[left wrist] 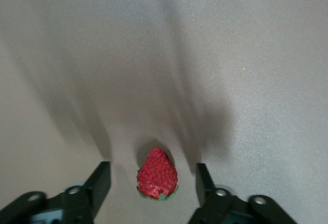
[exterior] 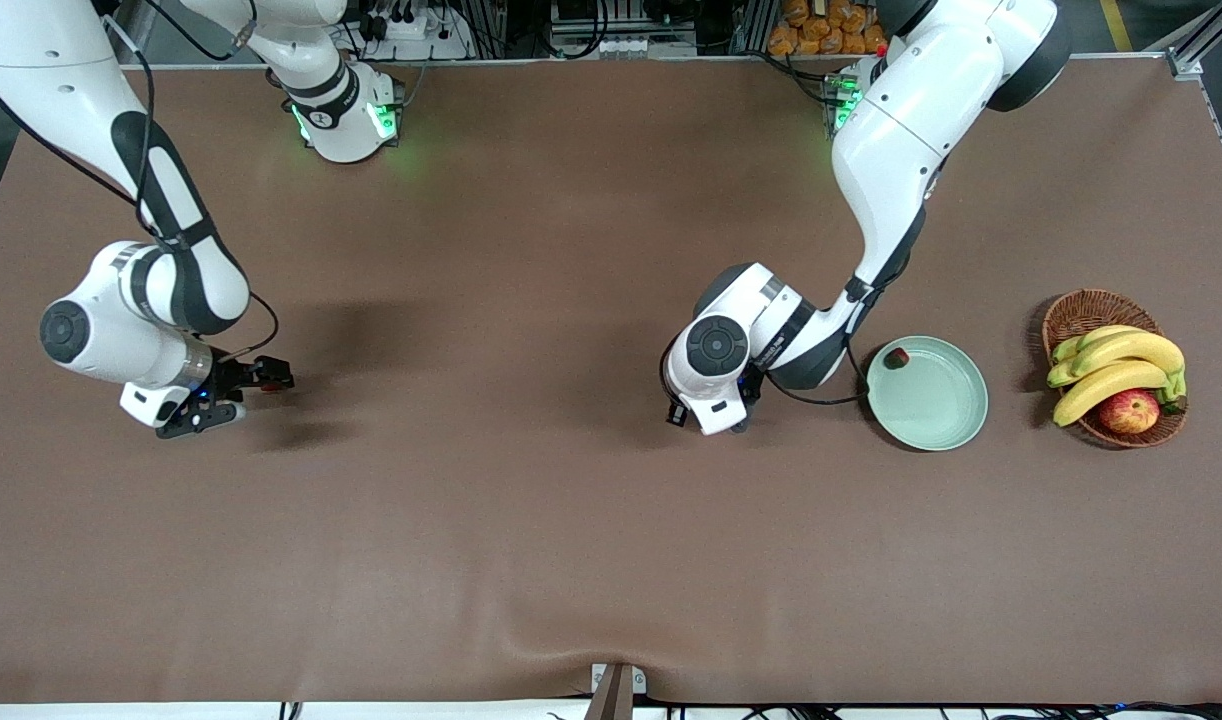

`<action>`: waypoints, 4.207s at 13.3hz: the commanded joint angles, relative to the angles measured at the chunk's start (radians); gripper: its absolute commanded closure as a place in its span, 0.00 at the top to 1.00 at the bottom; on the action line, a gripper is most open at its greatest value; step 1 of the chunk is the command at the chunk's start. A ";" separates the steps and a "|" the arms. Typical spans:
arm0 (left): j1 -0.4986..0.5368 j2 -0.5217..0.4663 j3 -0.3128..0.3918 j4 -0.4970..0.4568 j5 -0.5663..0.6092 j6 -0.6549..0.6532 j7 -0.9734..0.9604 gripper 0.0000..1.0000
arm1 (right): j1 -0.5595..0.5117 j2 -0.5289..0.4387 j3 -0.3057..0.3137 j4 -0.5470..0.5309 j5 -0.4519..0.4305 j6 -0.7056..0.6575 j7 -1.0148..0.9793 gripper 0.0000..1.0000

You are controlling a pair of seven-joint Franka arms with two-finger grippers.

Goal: Collect all strawberries into plate

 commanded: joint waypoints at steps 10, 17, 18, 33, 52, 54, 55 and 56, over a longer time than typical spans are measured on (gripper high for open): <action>0.135 -0.198 0.010 0.006 0.055 -0.218 0.374 0.00 | -0.011 -0.029 0.013 -0.046 -0.025 -0.031 0.395 1.00; 0.393 -0.269 0.004 -0.131 0.052 -0.321 0.857 0.00 | -0.024 -0.003 0.002 -0.029 -0.048 -0.030 0.395 0.89; 0.425 -0.267 0.004 -0.157 0.052 -0.319 0.899 0.00 | -0.024 0.001 -0.003 -0.023 -0.048 -0.030 0.395 0.82; 0.494 -0.335 -0.040 -0.221 0.118 -0.267 1.004 1.00 | -0.027 0.041 -0.007 0.010 -0.074 -0.027 0.395 0.17; 0.418 -0.275 -0.161 -0.028 -0.014 -0.333 0.795 1.00 | 0.703 0.256 0.000 0.535 0.236 -0.159 0.612 0.13; 0.418 -0.273 -0.160 -0.028 -0.014 -0.333 0.795 1.00 | 0.789 0.296 0.000 0.543 0.233 -0.082 0.738 0.13; 0.416 -0.275 -0.160 -0.028 -0.009 -0.333 0.795 1.00 | 0.820 0.313 0.000 0.549 0.233 -0.048 0.776 0.13; 0.418 -0.276 -0.160 -0.028 -0.011 -0.333 0.795 1.00 | 0.847 0.329 0.000 0.549 0.233 -0.013 0.807 0.14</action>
